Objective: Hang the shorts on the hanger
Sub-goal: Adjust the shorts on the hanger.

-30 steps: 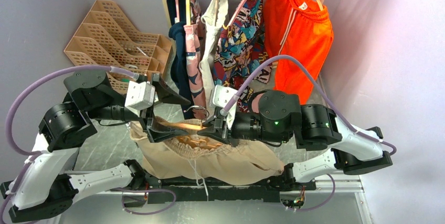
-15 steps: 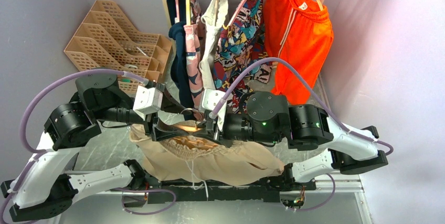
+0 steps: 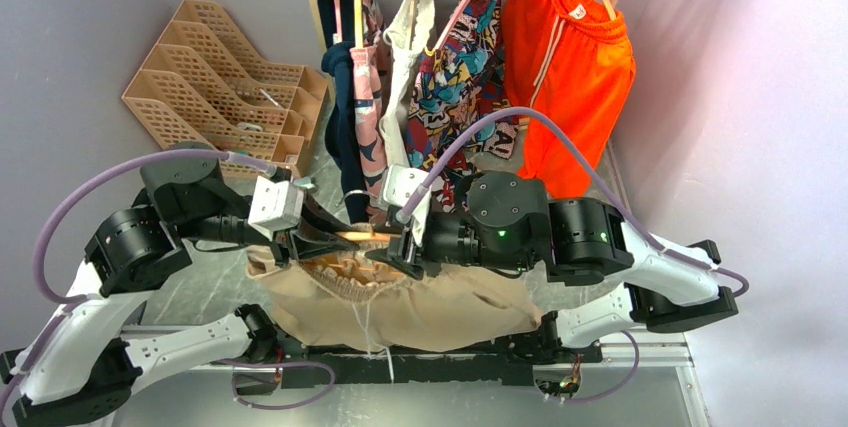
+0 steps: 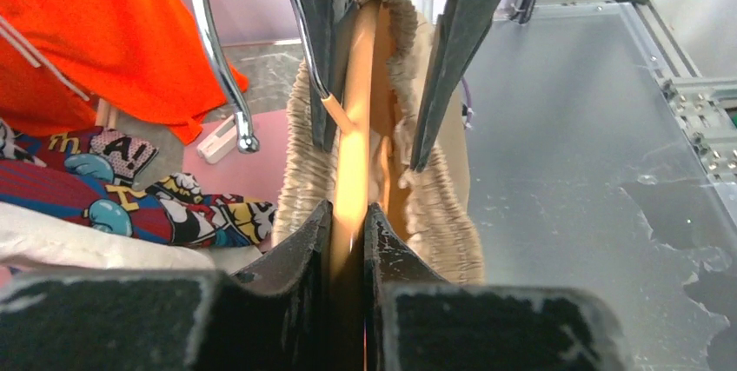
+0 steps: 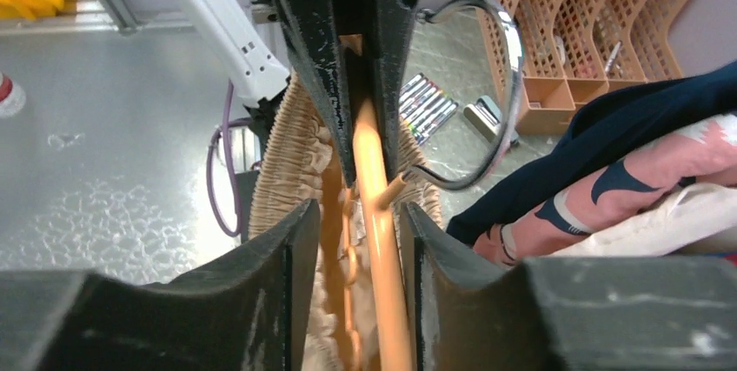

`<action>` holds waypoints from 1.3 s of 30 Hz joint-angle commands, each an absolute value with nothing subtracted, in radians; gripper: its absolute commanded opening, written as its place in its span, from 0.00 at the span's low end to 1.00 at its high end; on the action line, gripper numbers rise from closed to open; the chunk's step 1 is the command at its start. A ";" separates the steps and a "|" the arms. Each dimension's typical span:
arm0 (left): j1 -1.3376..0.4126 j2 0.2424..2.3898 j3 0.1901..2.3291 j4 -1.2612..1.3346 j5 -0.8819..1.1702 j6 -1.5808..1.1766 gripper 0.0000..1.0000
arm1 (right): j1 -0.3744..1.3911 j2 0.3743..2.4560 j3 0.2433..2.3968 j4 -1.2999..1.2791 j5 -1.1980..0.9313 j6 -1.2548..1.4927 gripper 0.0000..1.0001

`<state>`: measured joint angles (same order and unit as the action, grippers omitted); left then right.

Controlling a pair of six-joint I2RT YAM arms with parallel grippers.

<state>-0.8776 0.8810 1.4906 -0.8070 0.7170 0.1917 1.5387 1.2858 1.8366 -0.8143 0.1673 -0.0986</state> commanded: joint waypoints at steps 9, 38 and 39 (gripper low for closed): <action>-0.865 0.750 1.456 -0.710 0.433 0.171 0.07 | 1.545 1.087 1.760 -0.635 0.388 -0.052 0.53; -0.866 0.715 1.477 -0.701 0.441 0.152 0.07 | 1.545 1.050 1.625 -0.618 0.545 -0.008 0.15; -0.865 0.710 1.477 -0.699 0.442 0.152 0.07 | 1.546 1.050 1.626 -0.627 0.549 -0.004 0.12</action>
